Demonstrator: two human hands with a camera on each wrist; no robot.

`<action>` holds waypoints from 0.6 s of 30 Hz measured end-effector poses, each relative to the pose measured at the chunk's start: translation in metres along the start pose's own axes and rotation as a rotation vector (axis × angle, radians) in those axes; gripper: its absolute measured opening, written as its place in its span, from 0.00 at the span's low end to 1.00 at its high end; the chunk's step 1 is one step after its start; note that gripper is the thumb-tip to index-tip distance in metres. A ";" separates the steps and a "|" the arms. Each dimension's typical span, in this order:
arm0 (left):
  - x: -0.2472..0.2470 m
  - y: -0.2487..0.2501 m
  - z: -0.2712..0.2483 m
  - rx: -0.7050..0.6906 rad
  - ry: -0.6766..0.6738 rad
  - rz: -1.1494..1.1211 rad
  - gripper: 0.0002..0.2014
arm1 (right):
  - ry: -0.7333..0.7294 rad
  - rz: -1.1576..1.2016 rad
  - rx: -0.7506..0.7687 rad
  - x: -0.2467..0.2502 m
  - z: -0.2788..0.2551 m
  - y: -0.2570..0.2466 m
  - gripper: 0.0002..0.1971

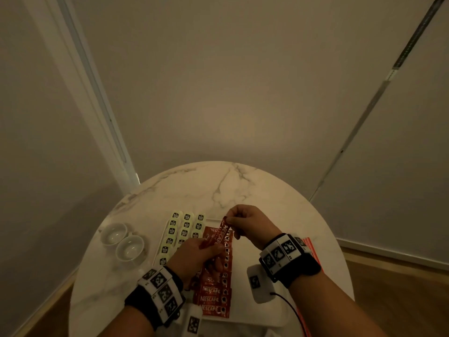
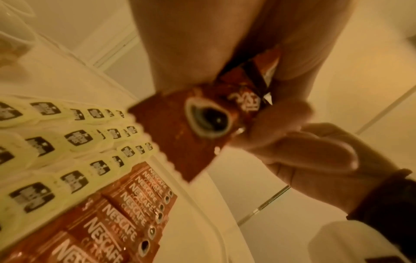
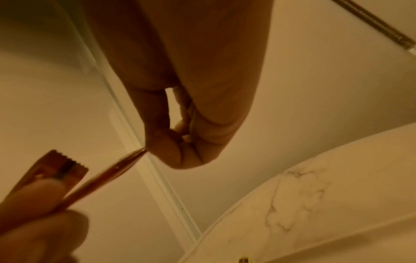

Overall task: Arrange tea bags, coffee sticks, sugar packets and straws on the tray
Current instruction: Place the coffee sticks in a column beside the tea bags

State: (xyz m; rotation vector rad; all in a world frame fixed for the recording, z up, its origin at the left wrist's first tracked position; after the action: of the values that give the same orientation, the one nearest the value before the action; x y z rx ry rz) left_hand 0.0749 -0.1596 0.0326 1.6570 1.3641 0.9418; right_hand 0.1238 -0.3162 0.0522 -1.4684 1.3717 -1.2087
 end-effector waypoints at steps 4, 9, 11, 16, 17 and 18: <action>0.003 -0.011 0.003 0.026 0.178 -0.065 0.13 | 0.047 0.093 -0.121 -0.008 -0.008 0.016 0.10; -0.001 -0.020 0.009 0.024 0.227 -0.014 0.16 | 0.036 0.064 -0.113 -0.021 -0.017 0.035 0.02; -0.002 -0.025 0.010 0.002 0.196 0.090 0.18 | 0.036 0.077 -0.124 -0.023 -0.015 0.040 0.02; -0.001 -0.040 0.012 0.065 0.132 0.151 0.15 | 0.058 0.079 -0.147 -0.021 -0.001 0.046 0.05; 0.000 -0.043 0.011 0.083 0.121 0.143 0.16 | 0.096 0.065 -0.143 -0.017 0.006 0.047 0.06; 0.001 -0.046 0.011 0.105 0.108 0.121 0.15 | 0.145 0.017 -0.126 -0.012 0.016 0.046 0.06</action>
State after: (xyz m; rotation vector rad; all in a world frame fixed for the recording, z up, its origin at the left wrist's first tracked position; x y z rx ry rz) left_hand 0.0661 -0.1545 -0.0135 1.8075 1.4190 1.0590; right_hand 0.1275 -0.3108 0.0024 -1.4754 1.5797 -1.2579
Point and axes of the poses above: each hand's wrist, its own z-axis towards the middle knuckle, its own x-axis out of the back of the hand, y = z × x, the point moved 4 cm from there along z, towards the middle knuckle, and after that the axes turned 15 degrees about y, right-handed, at the moved point
